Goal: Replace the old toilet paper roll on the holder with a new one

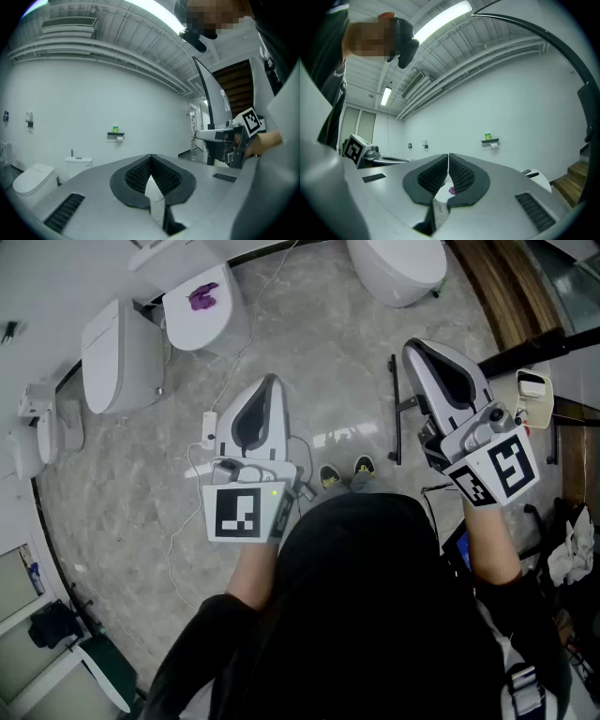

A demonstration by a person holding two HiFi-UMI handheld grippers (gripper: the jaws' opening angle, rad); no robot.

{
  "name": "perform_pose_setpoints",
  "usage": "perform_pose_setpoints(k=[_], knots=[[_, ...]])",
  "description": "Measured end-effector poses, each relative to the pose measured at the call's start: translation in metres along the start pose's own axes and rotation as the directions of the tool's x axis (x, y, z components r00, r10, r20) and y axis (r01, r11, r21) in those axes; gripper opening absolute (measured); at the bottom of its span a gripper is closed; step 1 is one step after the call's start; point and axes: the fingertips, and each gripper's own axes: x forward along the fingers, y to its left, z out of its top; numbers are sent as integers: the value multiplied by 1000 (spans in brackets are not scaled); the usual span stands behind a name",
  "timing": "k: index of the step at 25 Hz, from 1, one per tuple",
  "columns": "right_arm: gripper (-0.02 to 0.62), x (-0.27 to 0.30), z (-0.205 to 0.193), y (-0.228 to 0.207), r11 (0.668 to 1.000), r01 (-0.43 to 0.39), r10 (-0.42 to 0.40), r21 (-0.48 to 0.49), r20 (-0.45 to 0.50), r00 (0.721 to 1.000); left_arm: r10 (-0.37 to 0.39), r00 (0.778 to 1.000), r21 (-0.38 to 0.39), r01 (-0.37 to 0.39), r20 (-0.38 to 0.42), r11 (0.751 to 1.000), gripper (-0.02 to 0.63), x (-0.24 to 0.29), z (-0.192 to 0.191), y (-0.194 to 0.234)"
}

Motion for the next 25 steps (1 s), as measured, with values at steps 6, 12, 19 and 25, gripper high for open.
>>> perform_pose_setpoints(k=[6,12,19,25], knots=[[21,-4,-5,9,1000,1,-1,6,-25,1000,19,999,-80,-22,-39,997,14,-5,-4,-1],[21,-4,-6,24,1000,0,0,-2,-24,1000,12,999,-81,-15,-40,997,14,-14,-4,3],[21,4,-12,49,1000,17,-17,-6,-34,999,4,1000,-89,-7,-31,996,14,-34,-8,22],[21,8,-6,74,987,-58,52,-150,-43,998,8,1000,-86,-10,-19,996,14,-51,-12,37]])
